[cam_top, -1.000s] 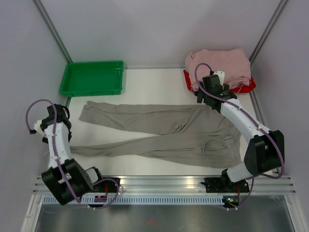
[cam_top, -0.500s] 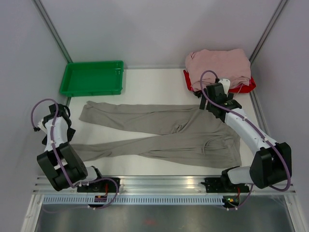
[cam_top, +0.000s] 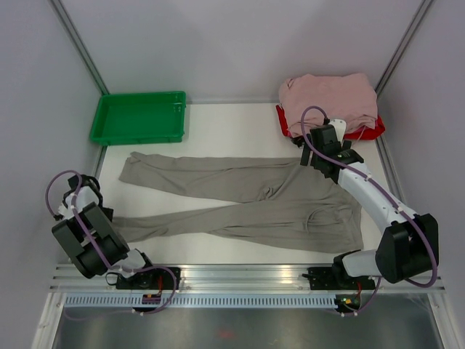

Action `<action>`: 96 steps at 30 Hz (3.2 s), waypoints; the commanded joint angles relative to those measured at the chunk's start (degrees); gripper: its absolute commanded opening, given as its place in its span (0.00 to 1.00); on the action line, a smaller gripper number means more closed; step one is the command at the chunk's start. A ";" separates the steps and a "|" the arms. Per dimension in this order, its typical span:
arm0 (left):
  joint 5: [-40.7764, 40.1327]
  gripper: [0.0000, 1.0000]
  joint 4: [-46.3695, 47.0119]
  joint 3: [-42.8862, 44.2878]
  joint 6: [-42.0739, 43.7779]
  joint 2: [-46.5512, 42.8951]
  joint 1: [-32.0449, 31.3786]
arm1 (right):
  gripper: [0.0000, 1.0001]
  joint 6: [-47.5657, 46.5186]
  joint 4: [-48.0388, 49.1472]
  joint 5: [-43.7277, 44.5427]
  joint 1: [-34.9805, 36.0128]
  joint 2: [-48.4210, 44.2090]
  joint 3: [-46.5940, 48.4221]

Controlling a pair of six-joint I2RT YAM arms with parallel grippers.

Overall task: Fold and stack the trousers
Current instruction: Flatten the trousers out

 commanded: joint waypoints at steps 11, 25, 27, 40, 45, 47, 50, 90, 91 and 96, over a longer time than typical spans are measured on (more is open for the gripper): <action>5.25 0.64 2.15 -1.84 1.12 -12.86 1.58 | 0.94 0.84 -0.70 -0.11 -0.08 2.18 3.76; 8.59 0.41 6.72 -5.79 1.91 -12.96 10.19 | 0.94 -1.45 -1.40 0.50 -0.08 2.97 4.73; 8.94 0.43 8.20 -7.02 2.44 -12.70 10.54 | 0.94 -1.71 -1.32 0.68 -0.08 3.06 4.81; 5.96 0.31 12.08 -9.05 3.14 -9.27 10.89 | 0.94 -2.41 -2.02 1.30 -0.08 4.55 6.75; 5.25 0.10 13.14 -9.31 3.85 -8.83 11.51 | 0.94 -1.89 -2.11 1.21 -0.08 4.56 7.01; 5.34 0.02 12.70 -8.52 4.28 -9.09 12.12 | 0.94 -1.71 -2.28 1.29 0.01 4.55 7.10; 5.16 0.02 9.81 -5.37 5.78 -10.50 12.21 | 0.94 -1.27 -2.37 1.12 0.01 4.56 6.84; 1.04 0.02 5.75 24.79 25.91 13.56 -6.42 | 0.97 14.89 -4.30 3.32 -7.28 -5.90 -5.02; 0.51 0.03 6.10 25.14 25.91 15.23 -6.59 | 0.97 16.38 -4.65 3.14 -7.37 -6.51 -6.34; 2.68 0.38 7.77 28.39 28.45 19.21 -7.30 | 0.97 19.12 -6.76 3.14 -7.37 -9.50 -8.19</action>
